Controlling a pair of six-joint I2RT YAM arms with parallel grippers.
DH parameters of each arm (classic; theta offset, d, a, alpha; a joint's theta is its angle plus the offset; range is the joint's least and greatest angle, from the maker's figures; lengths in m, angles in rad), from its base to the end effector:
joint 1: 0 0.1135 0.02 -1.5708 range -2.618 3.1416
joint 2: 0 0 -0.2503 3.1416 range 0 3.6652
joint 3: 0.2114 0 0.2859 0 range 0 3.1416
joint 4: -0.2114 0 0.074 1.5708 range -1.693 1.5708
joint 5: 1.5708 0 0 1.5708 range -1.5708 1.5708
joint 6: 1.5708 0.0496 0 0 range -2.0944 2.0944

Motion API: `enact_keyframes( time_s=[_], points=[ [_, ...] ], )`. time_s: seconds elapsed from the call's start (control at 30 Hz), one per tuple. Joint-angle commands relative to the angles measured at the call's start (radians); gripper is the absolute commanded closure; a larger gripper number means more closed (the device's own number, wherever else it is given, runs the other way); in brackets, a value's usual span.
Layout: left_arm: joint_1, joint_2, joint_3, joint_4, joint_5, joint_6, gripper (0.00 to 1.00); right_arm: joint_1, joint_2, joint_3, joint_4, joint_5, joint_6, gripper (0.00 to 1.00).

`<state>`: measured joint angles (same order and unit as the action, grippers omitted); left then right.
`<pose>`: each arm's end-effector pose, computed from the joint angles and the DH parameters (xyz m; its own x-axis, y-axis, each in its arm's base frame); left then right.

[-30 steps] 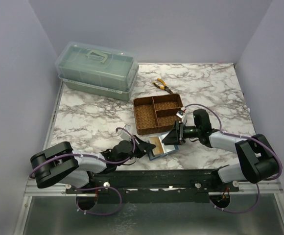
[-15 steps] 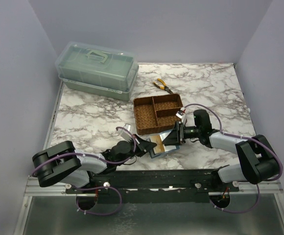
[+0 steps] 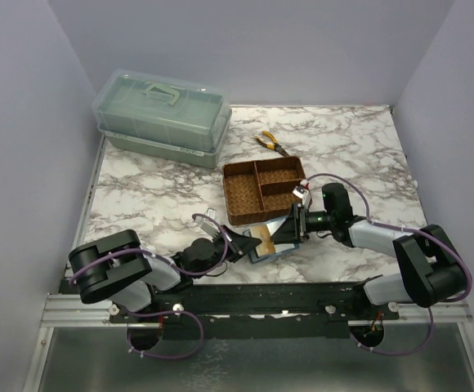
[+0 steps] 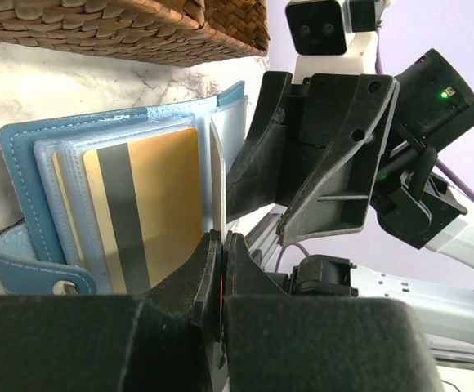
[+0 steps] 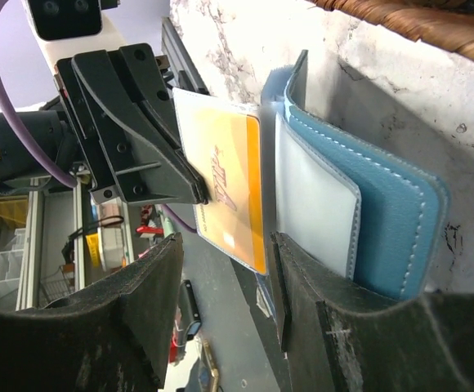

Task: Take the credit cards out of the card holder
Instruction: Remove the credit card from the card holder.

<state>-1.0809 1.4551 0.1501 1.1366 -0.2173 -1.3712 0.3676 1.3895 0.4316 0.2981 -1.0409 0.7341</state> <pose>0.1238 -0.2095 0.0876 -0.7621 -0.6048 -0.2309 0.0737 0.2732 -0.9591 0.2301 0.1345 0.1048 -0.9726 -0.0117 -0.2323 -0.2240 0.3159 0.9220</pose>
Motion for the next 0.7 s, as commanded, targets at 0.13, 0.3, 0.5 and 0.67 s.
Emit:
enact_keyframes(
  time_s=[0.13,0.3,0.5,0.67],
  points=[
    [0.003,0.055,0.040,0.249,0.007,-0.005,1.00,0.011,-0.003,0.002,-0.009,0.026,-0.011,0.47],
    [0.003,0.087,0.050,0.287,0.009,-0.010,1.00,0.011,-0.006,-0.001,0.029,-0.004,0.029,0.47],
    [0.003,0.150,0.041,0.367,0.003,-0.034,1.00,0.011,-0.014,-0.010,0.103,-0.070,0.109,0.48],
    [0.003,0.207,0.029,0.428,0.011,-0.064,1.00,0.011,-0.012,-0.004,0.125,-0.089,0.148,0.54]
  ],
)
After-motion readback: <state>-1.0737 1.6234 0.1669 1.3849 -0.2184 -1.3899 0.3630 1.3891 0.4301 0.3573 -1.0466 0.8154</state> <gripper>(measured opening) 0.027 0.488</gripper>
